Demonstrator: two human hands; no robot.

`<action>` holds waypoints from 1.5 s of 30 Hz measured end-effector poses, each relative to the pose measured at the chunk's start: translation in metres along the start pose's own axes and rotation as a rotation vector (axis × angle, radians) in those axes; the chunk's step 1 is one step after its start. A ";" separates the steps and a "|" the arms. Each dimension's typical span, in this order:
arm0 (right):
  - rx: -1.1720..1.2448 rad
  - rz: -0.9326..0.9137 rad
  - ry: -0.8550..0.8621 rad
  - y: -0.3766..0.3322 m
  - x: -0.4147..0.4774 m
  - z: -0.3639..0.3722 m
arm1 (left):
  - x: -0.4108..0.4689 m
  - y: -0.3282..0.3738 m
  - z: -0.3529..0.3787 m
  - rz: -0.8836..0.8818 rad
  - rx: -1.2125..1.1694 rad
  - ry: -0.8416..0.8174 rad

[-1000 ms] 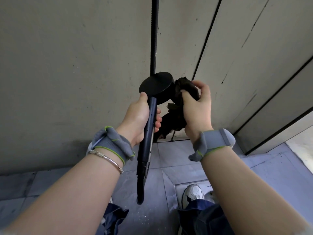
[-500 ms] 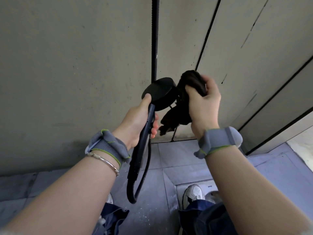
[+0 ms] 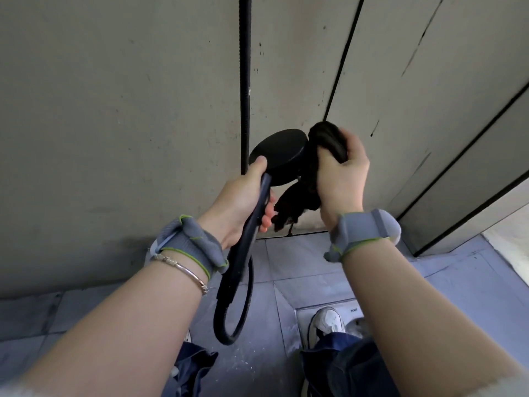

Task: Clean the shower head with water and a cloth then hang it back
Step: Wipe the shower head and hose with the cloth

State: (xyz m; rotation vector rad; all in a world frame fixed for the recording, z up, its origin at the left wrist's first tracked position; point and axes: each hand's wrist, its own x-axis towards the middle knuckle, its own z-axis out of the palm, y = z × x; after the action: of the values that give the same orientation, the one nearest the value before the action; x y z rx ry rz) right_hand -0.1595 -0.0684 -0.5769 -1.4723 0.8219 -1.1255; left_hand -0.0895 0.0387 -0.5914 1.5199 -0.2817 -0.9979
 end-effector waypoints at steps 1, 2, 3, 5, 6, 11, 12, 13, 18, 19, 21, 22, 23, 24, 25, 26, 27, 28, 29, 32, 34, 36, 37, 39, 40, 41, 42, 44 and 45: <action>0.013 -0.046 -0.032 0.000 -0.006 0.001 | 0.000 0.000 -0.002 -0.004 -0.009 0.007; 0.023 -0.102 -0.081 0.000 -0.013 0.003 | 0.000 0.000 -0.005 -0.001 -0.024 0.022; 0.015 -0.140 -0.132 0.002 -0.019 0.006 | 0.001 0.001 -0.007 0.004 -0.039 0.041; -0.027 -0.124 -0.155 0.005 -0.022 0.009 | 0.001 0.001 -0.008 0.002 -0.042 0.055; -0.022 -0.071 -0.120 0.004 -0.016 0.009 | 0.001 0.001 -0.007 -0.002 -0.030 0.042; 0.124 0.200 -0.059 -0.002 0.015 -0.008 | 0.001 -0.003 -0.003 -0.029 0.088 -0.119; 0.185 0.253 -0.093 -0.002 0.016 -0.010 | 0.001 -0.003 -0.004 -0.042 0.078 -0.154; 0.271 0.322 -0.134 -0.002 0.017 -0.011 | 0.002 -0.003 -0.006 -0.053 0.059 -0.195; 0.598 0.514 -0.240 -0.003 0.015 -0.009 | 0.004 -0.003 -0.007 -0.072 0.024 -0.216; 0.551 0.467 -0.223 -0.003 0.014 -0.008 | 0.005 -0.004 -0.005 -0.063 0.056 -0.171; 0.420 0.334 -0.194 -0.002 0.008 -0.004 | 0.007 -0.006 -0.001 -0.048 0.119 -0.061; 0.345 0.264 -0.192 -0.002 0.005 -0.002 | 0.007 -0.007 0.000 -0.040 0.123 -0.003; 0.273 0.190 -0.192 -0.002 0.001 0.000 | 0.008 -0.008 0.000 -0.029 0.111 0.047; 0.208 0.105 -0.193 -0.003 -0.004 0.001 | 0.009 -0.009 -0.001 -0.017 0.091 0.091; 0.159 0.009 -0.191 -0.004 -0.009 0.002 | 0.010 -0.009 -0.002 -0.007 0.076 0.128; 0.127 -0.097 -0.205 -0.005 -0.014 0.003 | 0.011 -0.009 -0.002 -0.001 0.064 0.163; 0.101 -0.200 -0.239 -0.006 -0.020 0.004 | 0.011 -0.009 -0.003 0.002 0.052 0.198; 0.070 -0.286 -0.277 -0.006 -0.025 0.005 | 0.011 -0.008 -0.004 0.007 0.043 0.230; 0.037 -0.336 -0.302 -0.007 -0.028 0.007 | 0.011 -0.007 -0.003 0.022 0.041 0.258; 0.076 -0.198 -0.248 -0.011 -0.016 0.005 | 0.009 -0.007 0.000 0.102 0.110 0.299; 0.184 0.053 -0.222 -0.012 -0.004 -0.001 | 0.006 -0.008 0.002 0.140 0.191 0.276; 0.280 0.284 -0.248 -0.007 0.006 -0.006 | 0.003 -0.009 0.002 0.158 0.246 0.219; 0.334 0.386 -0.272 -0.004 0.009 -0.007 | 0.001 -0.009 0.002 0.164 0.262 0.185; 0.440 0.569 -0.337 0.002 0.014 -0.011 | -0.001 -0.009 0.002 0.179 0.283 0.120; 0.477 0.624 -0.371 0.004 0.016 -0.012 | -0.002 -0.009 0.002 0.183 0.289 0.095; 0.505 0.654 -0.398 0.006 0.018 -0.014 | -0.001 -0.010 0.003 0.180 0.291 0.080; 0.507 0.659 -0.410 0.007 0.018 -0.013 | -0.001 -0.010 0.003 0.172 0.289 0.076; 0.412 0.634 -0.365 0.009 0.017 -0.012 | 0.001 -0.012 0.004 0.161 0.288 0.088; 0.339 0.589 -0.307 0.009 0.016 -0.011 | 0.003 -0.013 0.005 0.168 0.294 0.108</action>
State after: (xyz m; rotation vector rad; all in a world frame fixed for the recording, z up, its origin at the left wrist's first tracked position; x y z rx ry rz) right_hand -0.1642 -0.0885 -0.5826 -0.9895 0.7355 -0.5430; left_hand -0.0957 0.0362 -0.6044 1.7768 -0.4873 -0.7626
